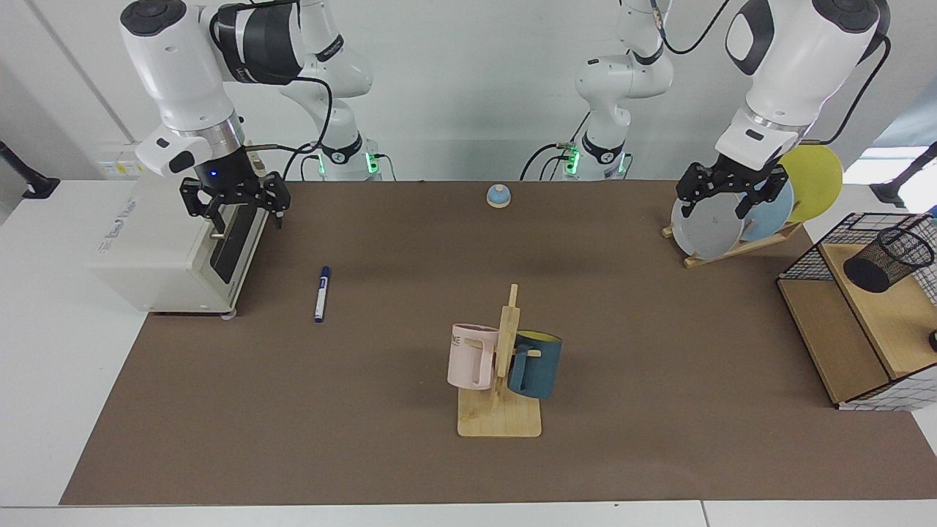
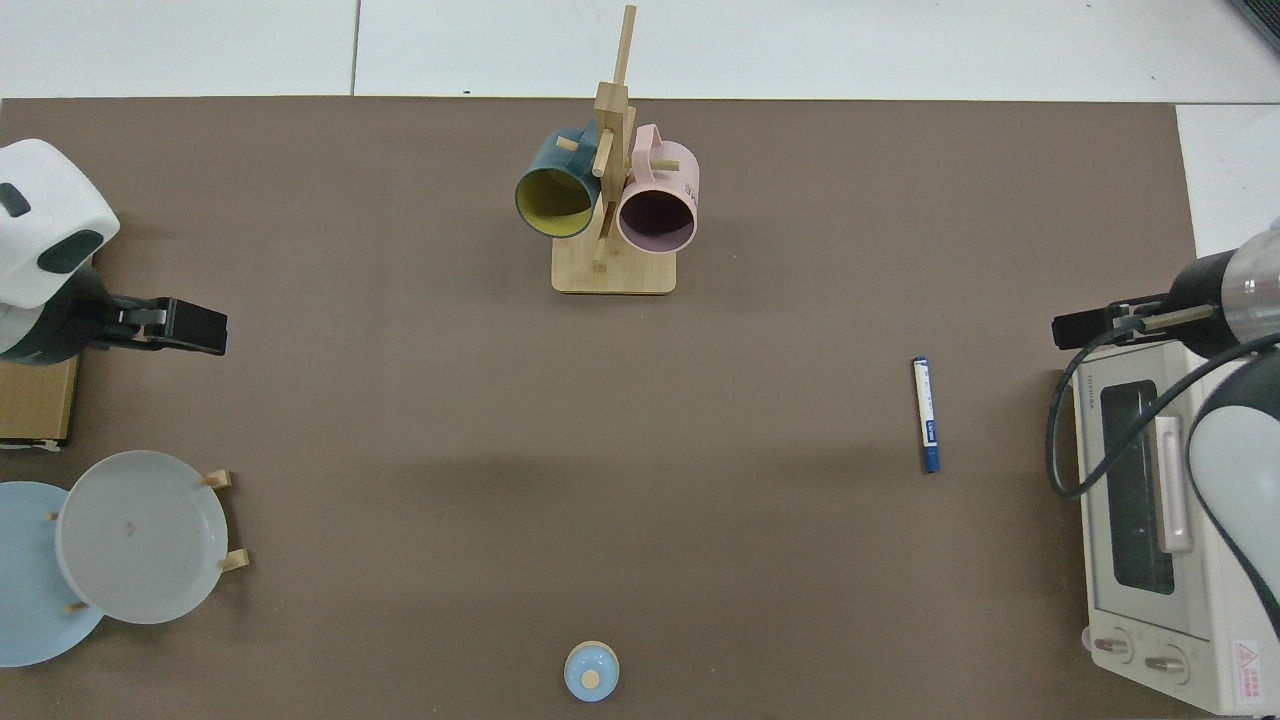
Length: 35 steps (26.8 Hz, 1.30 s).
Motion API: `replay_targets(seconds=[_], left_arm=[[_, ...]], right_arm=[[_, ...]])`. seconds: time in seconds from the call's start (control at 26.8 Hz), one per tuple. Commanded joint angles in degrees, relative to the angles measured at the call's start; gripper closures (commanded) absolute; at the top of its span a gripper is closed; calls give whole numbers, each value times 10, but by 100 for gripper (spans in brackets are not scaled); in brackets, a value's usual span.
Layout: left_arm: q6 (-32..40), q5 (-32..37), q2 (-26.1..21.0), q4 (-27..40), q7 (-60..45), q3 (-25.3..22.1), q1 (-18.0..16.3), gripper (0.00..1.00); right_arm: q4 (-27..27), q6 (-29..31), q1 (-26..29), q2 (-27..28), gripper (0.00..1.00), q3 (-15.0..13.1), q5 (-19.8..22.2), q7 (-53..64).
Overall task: Put markers into pen holder
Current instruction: 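Reach the right gripper toward the blue marker while the left gripper advances, then grasp the blue marker with the right gripper and lift it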
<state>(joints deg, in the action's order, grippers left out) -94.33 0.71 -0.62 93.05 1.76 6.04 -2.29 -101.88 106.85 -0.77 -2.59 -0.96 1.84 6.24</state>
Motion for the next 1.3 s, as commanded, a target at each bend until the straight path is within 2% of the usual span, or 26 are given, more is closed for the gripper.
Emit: replay_targets(seconds=[0.0,0.19,0.41,0.52,0.67,0.86,0.97,1.27], left_arm=[[3,-5,14,35,-3,-9,7,0],[1,-5,14,45,-2,-26,7,0],[19,-6,15,45,3,-26,9,0],[19,-6,15,44,26,-27,13,0],[18,-7,15,45,100,-27,17,0],[13,-8,15,46,197,-24,35,0],[11,-8,14,46,206,-19,47,0],[-7,-9,17,56,237,1,69,0]], right_arm=[[-16,75,10,15,0,4,-9,-10],[-31,92,0,53,0,5,-10,-15],[-51,134,-5,107,0,5,-10,-30],[-77,185,-26,132,0,5,-10,-71],[-131,216,-38,132,0,5,-9,-94],[-155,232,-30,152,0,4,-9,-91],[-176,242,-21,157,0,4,-9,-95],[-184,262,-20,169,0,5,-9,-105]])
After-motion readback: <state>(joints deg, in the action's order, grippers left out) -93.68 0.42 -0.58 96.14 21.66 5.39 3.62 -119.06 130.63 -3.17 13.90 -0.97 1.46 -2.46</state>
